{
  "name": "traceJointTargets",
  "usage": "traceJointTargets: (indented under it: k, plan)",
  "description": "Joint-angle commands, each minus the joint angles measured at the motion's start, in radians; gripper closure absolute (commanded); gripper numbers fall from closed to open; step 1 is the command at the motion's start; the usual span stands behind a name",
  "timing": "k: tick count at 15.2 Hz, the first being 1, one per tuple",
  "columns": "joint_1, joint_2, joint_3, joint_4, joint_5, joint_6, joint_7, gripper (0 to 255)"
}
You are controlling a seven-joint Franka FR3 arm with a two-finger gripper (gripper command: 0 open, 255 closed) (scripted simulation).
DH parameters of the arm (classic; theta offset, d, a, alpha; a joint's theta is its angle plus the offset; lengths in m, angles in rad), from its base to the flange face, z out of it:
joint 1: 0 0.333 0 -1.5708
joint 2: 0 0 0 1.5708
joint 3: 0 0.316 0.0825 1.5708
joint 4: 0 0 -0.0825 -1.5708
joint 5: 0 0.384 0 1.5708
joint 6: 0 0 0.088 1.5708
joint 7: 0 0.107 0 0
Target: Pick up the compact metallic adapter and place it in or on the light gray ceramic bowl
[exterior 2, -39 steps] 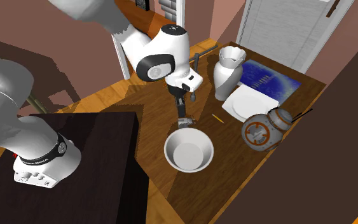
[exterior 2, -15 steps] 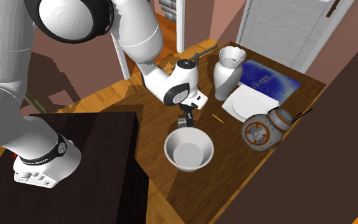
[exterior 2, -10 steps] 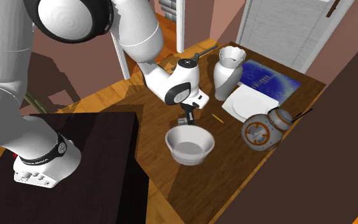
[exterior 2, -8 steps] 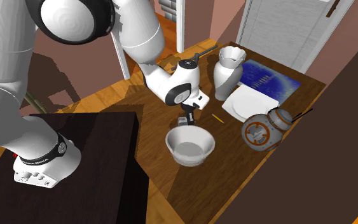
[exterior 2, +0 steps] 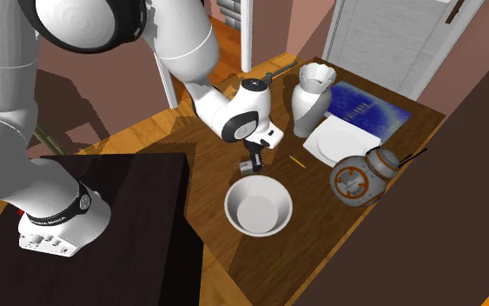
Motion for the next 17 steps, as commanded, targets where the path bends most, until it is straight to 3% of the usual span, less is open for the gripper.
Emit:
traceJointTargets:
  k: [1, 17]
  plan:
    - [-0.010, -0.026, 0.012, -0.009, 0.008, -0.018, -0.007, 255]
    - [-0.084, -0.236, 0.105, -0.062, 0.098, -0.176, -0.075, 255]
